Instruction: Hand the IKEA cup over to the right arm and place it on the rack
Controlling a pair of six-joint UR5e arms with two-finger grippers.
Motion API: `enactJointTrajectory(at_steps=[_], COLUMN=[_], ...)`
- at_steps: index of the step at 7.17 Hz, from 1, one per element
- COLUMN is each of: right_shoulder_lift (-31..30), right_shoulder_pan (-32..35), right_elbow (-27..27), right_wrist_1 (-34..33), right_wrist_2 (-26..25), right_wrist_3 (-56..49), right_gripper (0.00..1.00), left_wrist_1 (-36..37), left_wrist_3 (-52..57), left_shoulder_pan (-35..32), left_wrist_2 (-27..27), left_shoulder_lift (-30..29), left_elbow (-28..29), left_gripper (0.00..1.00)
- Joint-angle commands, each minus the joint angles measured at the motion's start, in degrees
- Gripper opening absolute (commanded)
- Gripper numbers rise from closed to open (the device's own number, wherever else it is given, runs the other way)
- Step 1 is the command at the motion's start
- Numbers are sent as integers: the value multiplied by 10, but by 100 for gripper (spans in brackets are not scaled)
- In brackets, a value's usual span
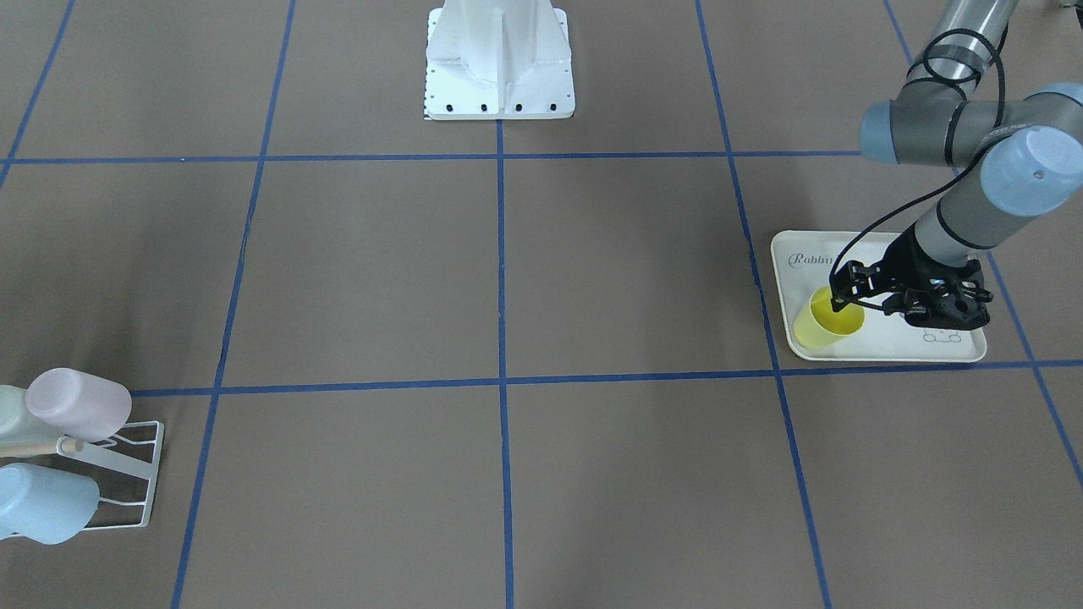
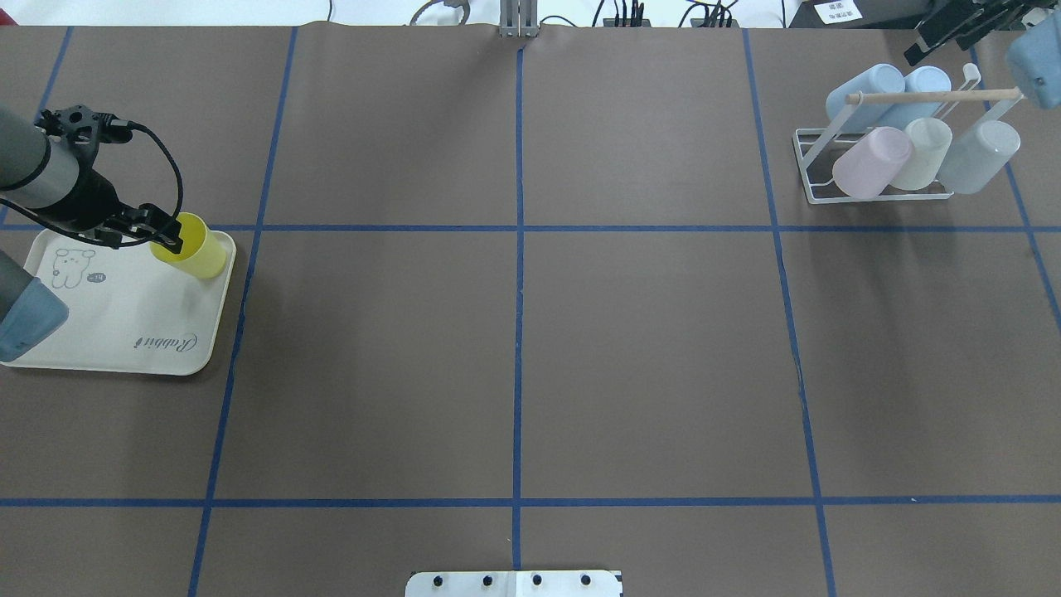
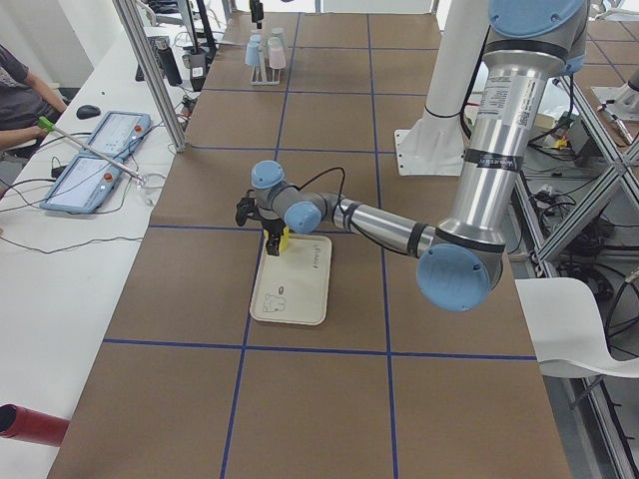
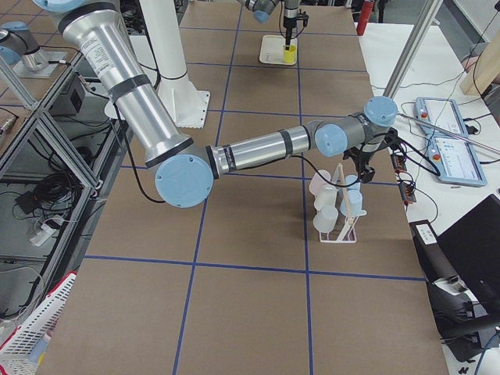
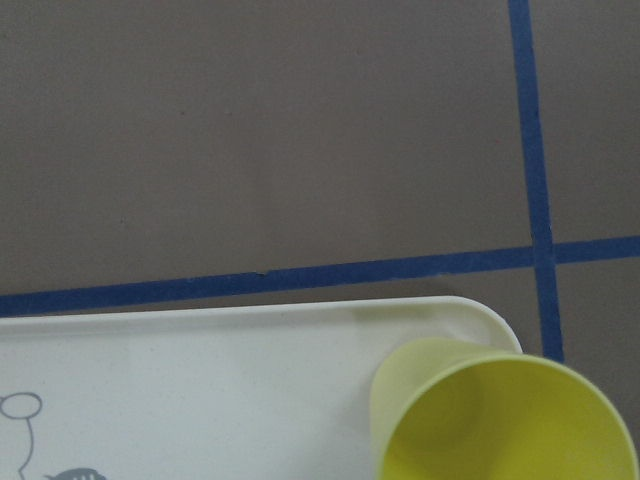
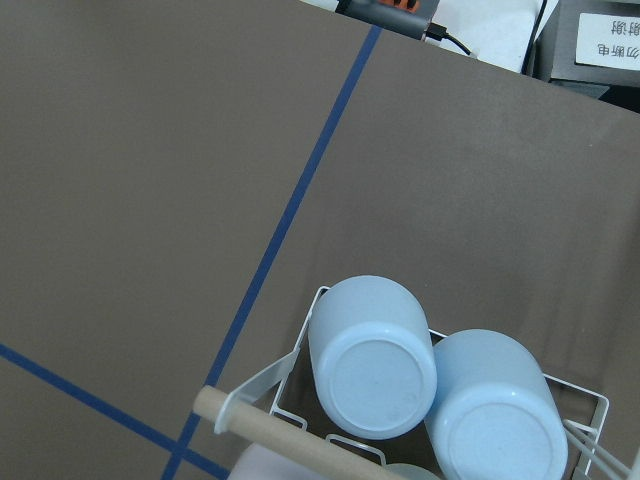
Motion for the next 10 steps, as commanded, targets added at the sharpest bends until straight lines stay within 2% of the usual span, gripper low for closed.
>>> enactJointTrajectory(at_steps=[1, 2, 3, 5, 6, 7, 8, 10], right_shoulder_lift=[0, 0, 0, 0, 1, 1, 1, 1], right_shoulder_pan=[-1, -1, -1, -1, -1, -1, -2, -29], right_elbow=[-1, 0, -1, 1, 2, 7, 20, 89], right_wrist_1=[0, -1, -1, 3, 4, 4, 4, 5], right_wrist_2=[0, 0, 0, 0, 1, 1, 2, 7], right_wrist_3=[0, 0, 0, 15, 19, 20, 39, 171], right_gripper=[98, 98, 98, 98, 98, 98, 98, 99], left_wrist_1=[0, 0, 1, 10, 51, 118, 155, 146], left_wrist_3=[-8, -8, -8, -6, -6, -6, -8, -120], left_shoulder_pan=[6, 6, 6, 0, -32, -59, -59, -54], left_wrist_2=[-2, -4, -5, -13, -40, -58, -59, -65], left_shoulder_lift=[-1, -3, -3, 4, 4, 2, -2, -34], left_elbow=[0, -2, -3, -40, -81, -148, -198, -216], left_gripper=[34, 5, 0, 0, 0, 0, 0, 0])
